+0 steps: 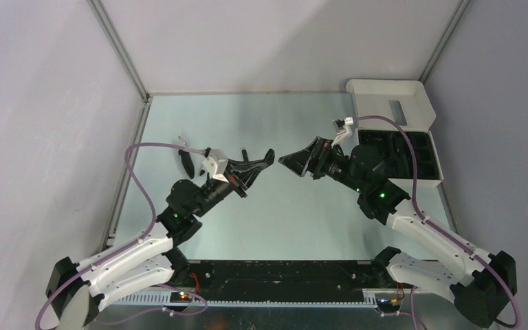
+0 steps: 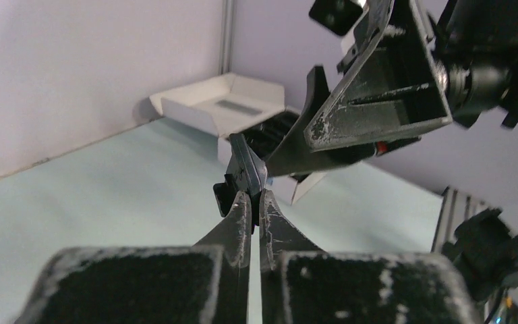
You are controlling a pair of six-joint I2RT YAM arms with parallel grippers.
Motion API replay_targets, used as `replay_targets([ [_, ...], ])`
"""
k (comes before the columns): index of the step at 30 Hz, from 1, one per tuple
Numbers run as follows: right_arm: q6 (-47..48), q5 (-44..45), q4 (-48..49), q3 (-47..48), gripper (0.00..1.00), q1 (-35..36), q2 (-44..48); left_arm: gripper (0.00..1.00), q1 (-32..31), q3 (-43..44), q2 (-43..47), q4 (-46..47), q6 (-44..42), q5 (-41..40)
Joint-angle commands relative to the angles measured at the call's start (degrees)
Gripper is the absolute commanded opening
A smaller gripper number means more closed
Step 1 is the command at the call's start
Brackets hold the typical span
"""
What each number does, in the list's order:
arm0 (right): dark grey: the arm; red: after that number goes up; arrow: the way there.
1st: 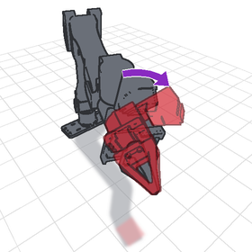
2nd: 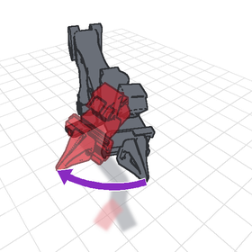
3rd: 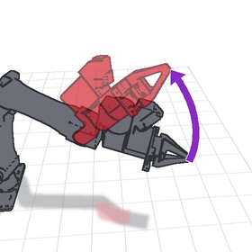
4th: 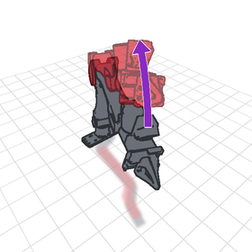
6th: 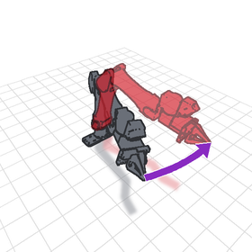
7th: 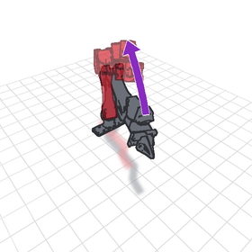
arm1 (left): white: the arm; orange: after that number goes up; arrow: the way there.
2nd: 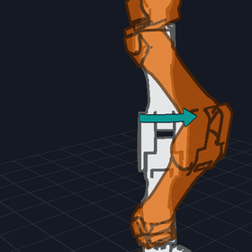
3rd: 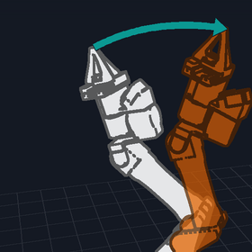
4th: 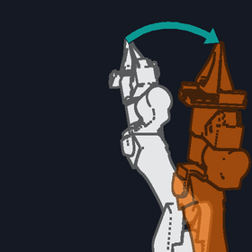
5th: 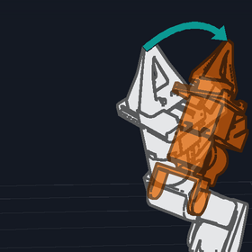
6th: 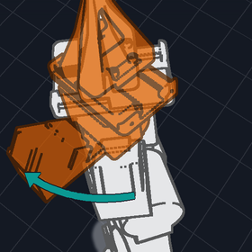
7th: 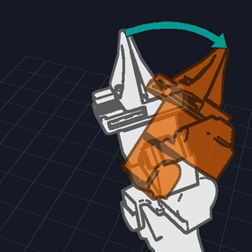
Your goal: Sort the hair-cutting tools
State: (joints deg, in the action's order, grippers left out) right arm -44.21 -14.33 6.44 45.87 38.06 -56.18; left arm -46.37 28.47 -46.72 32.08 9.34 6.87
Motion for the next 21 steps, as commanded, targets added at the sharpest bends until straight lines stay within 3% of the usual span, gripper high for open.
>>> replay_targets([
  [1, -8.6, 3.5, 8.2, 0.2, 0.89, 1.6, 0.0, 0.00, -0.3, -0.8, 0.2, 11.4, 8.8, -1.8],
  [12, -10.6, -0.1, 14.3, 1.4, 0.78, 3.2, -4.3, 0.00, -0.2, -1.1, -1.5, 14.9, 12.0, 0.0],
  [21, -10.2, -1.9, 17.4, 1.8, 0.78, 4.0, -4.8, 0.00, -0.3, -1.8, -2.1, 14.8, 12.1, -0.3],
])
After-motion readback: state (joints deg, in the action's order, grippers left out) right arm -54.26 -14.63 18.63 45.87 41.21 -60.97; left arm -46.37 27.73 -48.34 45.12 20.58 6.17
